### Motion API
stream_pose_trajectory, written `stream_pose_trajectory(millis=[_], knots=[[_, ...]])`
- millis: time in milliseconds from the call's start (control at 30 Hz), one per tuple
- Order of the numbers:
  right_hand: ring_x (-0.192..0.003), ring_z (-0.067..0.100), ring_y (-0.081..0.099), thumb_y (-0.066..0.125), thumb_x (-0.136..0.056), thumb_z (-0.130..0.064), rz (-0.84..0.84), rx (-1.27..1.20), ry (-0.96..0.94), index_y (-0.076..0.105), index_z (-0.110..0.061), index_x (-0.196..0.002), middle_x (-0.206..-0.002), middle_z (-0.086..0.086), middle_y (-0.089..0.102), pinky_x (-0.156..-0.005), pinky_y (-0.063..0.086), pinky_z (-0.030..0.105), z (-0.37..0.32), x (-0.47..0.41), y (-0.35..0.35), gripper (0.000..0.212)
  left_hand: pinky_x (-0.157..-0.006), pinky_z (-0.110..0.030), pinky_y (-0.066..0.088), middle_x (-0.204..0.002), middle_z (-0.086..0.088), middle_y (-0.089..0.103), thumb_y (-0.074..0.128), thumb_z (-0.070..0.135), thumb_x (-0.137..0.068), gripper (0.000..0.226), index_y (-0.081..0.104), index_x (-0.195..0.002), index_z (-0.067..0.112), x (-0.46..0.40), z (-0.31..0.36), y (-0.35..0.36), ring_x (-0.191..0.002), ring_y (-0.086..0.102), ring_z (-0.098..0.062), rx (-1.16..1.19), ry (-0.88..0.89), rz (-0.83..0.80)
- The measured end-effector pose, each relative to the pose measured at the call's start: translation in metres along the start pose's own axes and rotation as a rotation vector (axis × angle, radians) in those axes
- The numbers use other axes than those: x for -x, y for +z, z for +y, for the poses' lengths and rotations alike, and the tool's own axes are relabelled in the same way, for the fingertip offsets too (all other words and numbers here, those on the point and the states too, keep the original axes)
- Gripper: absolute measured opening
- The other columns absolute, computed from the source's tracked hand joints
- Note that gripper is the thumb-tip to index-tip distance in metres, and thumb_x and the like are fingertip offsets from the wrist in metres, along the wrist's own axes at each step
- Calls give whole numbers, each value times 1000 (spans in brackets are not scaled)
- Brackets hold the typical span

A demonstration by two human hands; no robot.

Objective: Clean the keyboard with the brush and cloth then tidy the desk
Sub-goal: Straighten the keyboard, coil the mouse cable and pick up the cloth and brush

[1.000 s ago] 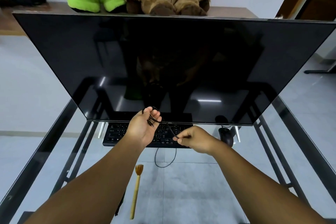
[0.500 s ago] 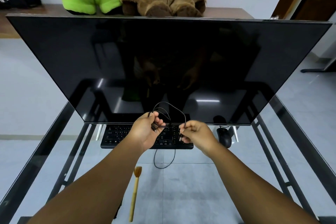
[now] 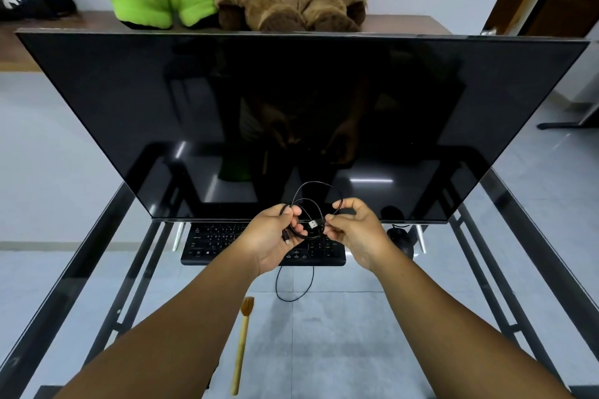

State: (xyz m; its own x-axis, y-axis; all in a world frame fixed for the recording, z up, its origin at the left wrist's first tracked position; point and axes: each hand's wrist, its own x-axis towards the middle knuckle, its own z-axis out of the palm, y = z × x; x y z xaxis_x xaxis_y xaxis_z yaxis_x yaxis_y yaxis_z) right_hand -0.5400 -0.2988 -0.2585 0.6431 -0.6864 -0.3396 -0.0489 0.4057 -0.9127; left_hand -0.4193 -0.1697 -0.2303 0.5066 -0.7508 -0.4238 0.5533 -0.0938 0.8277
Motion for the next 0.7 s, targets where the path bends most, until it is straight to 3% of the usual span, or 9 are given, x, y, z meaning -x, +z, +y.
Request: stream_pose_trajectory(millis=[200, 433, 700], knots=[[-61, 19, 59, 52, -94, 5, -14, 45, -28, 59, -6, -97, -71, 11, 60, -58, 51, 25, -2, -3, 0, 13, -73, -32, 50, -72, -4, 48, 37, 11, -104, 26, 59, -90, 5, -1, 1, -2, -67, 50, -15, -29, 5, -26], [-61, 17, 59, 54, -93, 5, -54, 125, -45, 58, -8, -98, -70, 7, 63, -58, 50, 25, -2, -3, 3, 15, -73, -31, 49, -71, -3, 48, 36, 9, -104, 26, 59, -91, 6, -2, 4, 0, -64, 51, -14, -24, 33, -48], [-54, 14, 49, 53, -94, 2, -53, -41, 56, 53, -13, -108, -64, 5, 61, -54, 39, 26, -7, -2, -1, 20, -76, -28, 42, -76, 2, 55, 36, 15, -104, 29, 63, -93, 15, -7, 1, -1, -78, 52, -15, -440, 118, -4]])
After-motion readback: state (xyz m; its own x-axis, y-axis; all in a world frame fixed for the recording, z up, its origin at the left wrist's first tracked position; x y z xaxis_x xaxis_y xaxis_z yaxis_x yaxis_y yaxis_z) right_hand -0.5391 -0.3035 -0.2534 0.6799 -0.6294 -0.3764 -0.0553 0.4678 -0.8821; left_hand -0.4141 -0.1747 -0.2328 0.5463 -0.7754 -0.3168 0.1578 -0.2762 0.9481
